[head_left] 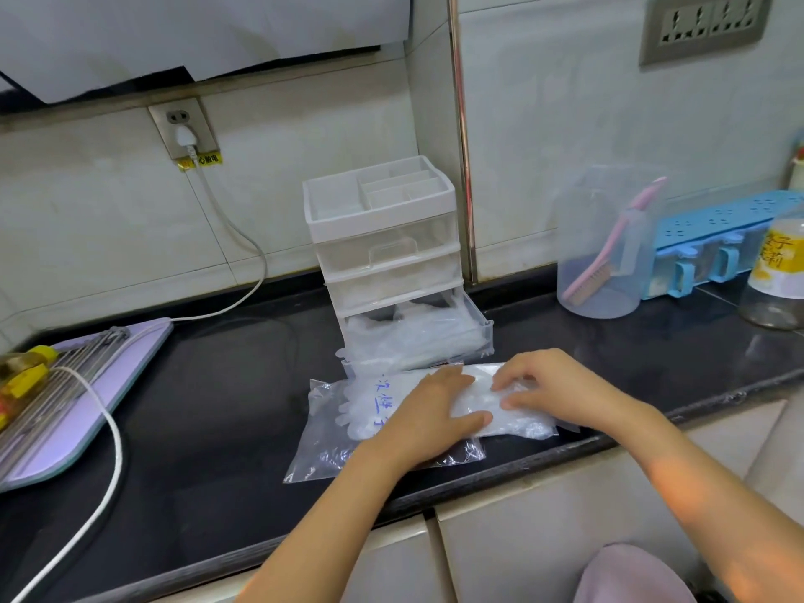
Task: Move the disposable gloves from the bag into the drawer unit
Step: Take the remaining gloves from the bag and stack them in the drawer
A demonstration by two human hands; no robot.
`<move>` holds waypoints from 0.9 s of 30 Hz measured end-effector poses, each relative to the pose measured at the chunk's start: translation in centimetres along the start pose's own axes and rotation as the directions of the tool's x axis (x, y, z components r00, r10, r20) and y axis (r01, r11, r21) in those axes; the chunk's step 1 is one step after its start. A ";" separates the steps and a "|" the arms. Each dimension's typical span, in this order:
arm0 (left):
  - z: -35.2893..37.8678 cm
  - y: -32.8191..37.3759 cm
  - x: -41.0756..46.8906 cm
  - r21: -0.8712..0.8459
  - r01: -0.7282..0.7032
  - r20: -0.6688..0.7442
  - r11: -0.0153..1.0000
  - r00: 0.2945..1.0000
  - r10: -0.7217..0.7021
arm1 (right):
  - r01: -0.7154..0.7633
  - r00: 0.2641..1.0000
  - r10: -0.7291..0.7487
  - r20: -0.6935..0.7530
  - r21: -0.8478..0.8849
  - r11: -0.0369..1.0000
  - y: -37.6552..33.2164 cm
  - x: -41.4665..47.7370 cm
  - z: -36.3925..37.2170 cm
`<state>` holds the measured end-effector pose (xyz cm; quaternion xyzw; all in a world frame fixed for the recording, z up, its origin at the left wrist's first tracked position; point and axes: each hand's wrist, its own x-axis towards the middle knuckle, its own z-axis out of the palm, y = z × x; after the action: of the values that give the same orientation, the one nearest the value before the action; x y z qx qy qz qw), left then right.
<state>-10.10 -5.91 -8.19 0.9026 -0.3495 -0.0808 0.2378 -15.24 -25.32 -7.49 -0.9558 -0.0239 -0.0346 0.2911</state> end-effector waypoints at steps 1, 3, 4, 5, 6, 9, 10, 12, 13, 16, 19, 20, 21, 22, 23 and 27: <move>0.1 0.0 0.1 0.009 0.002 0.000 1.000 1.000 -0.002 | 0.009 0.999 -0.007 -0.047 0.041 0.999 0.1 0.0 0.3; 0.3 -0.1 0.1 0.020 0.001 0.006 1.000 1.000 -0.001 | 0.018 0.996 -0.010 -0.094 0.092 0.996 0.1 0.1 0.7; 0.4 -0.1 0.1 0.020 0.001 0.010 1.000 1.000 -0.002 | 0.019 0.995 -0.010 -0.100 0.093 0.996 0.0 0.1 0.7; 0.4 -0.1 0.0 0.016 0.003 0.014 1.000 1.000 -0.003 | 0.020 0.994 -0.011 -0.107 0.084 0.996 -0.1 0.2 0.7; 0.4 -0.1 0.0 0.013 0.006 0.016 1.000 1.000 -0.007 | 0.021 0.993 -0.013 -0.119 0.071 0.997 -0.4 0.2 0.5; 0.3 -0.2 0.0 -0.003 0.014 0.014 1.000 1.000 -0.014 | 0.039 0.983 -0.033 -0.179 0.033 0.999 -1.1 0.5 -0.4; 0.3 -0.1 0.0 -0.004 0.016 0.007 1.000 1.000 -0.016 | 0.044 0.981 -0.041 -0.191 0.011 0.999 -1.4 0.6 -0.8; 0.3 -0.1 -0.1 -0.012 0.021 -0.015 1.000 1.000 -0.021 | 0.061 0.974 -0.072 -0.214 -0.058 0.996 -1.8 0.9 -1.7; 0.3 -0.2 -0.2 -0.016 0.025 -0.022 1.000 0.999 -0.025 | 0.072 0.970 -0.090 -0.227 -0.090 0.993 -2.0 1.0 -2.1; 0.3 -0.2 -0.3 -0.051 0.031 -0.028 0.998 0.999 -0.032 | 0.098 0.955 -0.127 -0.266 -0.123 0.988 -2.8 1.3 -3.5; 0.1 0.0 -0.4 -0.102 0.012 -0.046 0.995 0.999 -0.016 | 0.122 0.940 -0.158 -0.303 -0.135 0.983 -3.6 1.5 -4.6; 0.1 0.0 -0.5 -0.102 0.006 -0.051 0.995 0.999 -0.011 | 0.132 0.933 -0.165 -0.319 -0.124 0.983 -3.9 1.5 -4.9; 0.1 -0.1 -0.4 -0.095 0.007 -0.050 0.995 0.999 -0.012 | 0.138 0.927 -0.165 -0.336 -0.105 0.985 -4.1 1.6 -5.3; 0.1 -0.1 -0.5 -0.086 0.013 -0.049 0.996 0.999 -0.017 | 0.144 0.918 -0.163 -0.361 -0.078 0.987 -4.4 1.6 -5.8; 0.2 -0.2 -0.4 -0.080 0.016 -0.047 0.997 0.999 -0.020 | 0.150 0.905 -0.153 -0.396 -0.041 0.988 -4.7 1.6 -6.3; 0.0 0.0 -0.6 -0.098 0.049 -0.016 0.994 0.999 -0.051 | 0.230 0.797 -0.138 -0.588 0.084 0.970 -6.5 1.6 -8.7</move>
<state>-10.55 -5.54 -8.17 0.8992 -0.3202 -0.0955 0.2826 -14.57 -24.73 3.44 -0.8683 -0.0300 -0.3491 0.3511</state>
